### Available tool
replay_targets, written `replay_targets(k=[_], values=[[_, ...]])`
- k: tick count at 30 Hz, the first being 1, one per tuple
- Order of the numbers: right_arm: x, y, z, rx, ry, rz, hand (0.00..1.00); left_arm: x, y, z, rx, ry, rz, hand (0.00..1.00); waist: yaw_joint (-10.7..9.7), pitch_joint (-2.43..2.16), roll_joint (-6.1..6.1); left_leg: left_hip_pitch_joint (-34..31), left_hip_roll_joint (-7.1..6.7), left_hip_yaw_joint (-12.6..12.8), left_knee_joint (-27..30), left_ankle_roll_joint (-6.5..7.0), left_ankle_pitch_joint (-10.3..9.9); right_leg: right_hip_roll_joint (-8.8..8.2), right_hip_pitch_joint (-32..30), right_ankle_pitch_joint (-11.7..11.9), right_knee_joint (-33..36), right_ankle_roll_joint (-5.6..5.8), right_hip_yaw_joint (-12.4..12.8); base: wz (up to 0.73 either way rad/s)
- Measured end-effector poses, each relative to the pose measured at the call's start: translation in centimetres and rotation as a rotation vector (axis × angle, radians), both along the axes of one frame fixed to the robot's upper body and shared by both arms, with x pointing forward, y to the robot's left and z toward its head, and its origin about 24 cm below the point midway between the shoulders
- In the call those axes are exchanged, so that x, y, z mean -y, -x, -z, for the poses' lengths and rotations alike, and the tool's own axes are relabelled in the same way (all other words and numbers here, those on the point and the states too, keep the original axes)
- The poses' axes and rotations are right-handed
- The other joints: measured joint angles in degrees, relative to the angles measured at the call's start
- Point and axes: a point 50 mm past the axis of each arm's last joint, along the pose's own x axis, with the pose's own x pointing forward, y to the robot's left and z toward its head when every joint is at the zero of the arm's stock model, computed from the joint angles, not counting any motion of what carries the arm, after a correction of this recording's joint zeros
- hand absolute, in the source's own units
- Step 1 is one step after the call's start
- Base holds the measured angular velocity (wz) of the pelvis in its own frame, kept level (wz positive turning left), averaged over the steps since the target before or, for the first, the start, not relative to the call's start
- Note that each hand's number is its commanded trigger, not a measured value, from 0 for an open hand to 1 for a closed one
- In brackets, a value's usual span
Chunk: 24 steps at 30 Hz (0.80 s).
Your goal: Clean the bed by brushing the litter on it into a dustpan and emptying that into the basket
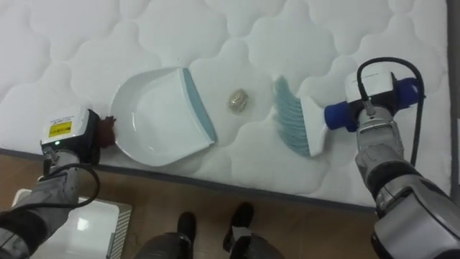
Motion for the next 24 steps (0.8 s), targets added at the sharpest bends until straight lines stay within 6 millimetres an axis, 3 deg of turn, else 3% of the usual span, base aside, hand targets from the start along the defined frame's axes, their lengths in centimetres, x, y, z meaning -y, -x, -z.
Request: replay_targets(k=[15, 24], values=[[-3.1, 0.2, 1.6, 0.012, -0.049, -0.037, 1.0, -0.2, 0.5, 0.4, -0.031, -0.043, -0.031, 1.0, -0.81, 0.02, 0.06, 1.27, 0.07, 0.03, -1.81, -0.9, 1.58, 0.12, 0.79, -0.14, -0.47, -1.16, -0.13, 0.01], [-6.8, -0.1, 2.3, 0.009, -0.135, -0.121, 1.0, 0.8, 0.5, 1.0, -0.072, -0.032, -0.008, 1.0, -0.82, -0.18, 2.42, 1.23, -0.08, -0.11, -2.01, -0.86, 1.66, 0.03, 0.78, -0.05, -0.58, -1.19, -0.19, 0.0]])
